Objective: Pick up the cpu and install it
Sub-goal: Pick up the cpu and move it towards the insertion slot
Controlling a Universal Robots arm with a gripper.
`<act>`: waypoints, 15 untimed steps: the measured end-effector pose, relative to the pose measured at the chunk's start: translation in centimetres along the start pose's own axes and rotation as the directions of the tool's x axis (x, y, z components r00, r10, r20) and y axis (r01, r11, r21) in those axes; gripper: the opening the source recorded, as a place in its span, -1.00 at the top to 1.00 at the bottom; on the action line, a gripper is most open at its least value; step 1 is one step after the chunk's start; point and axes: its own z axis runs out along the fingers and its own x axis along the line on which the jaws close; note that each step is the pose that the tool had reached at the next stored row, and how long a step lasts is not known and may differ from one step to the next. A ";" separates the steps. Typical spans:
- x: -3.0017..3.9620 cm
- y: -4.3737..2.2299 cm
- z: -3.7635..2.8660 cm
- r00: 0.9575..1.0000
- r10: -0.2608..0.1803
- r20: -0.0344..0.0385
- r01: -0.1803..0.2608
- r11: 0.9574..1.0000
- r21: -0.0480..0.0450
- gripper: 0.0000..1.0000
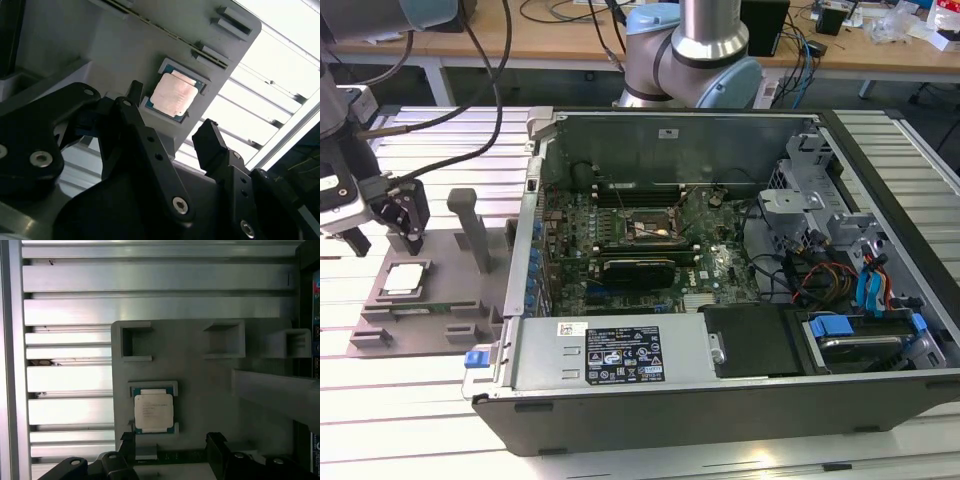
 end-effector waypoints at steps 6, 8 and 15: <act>0.02 0.02 0.54 1.000 0.000 0.000 0.000 1.000 0.000 -0.36; 0.03 0.02 0.67 1.000 0.000 0.000 0.000 1.000 0.000 -0.36; 0.04 0.04 1.21 1.000 0.000 0.000 0.000 1.000 0.000 -0.36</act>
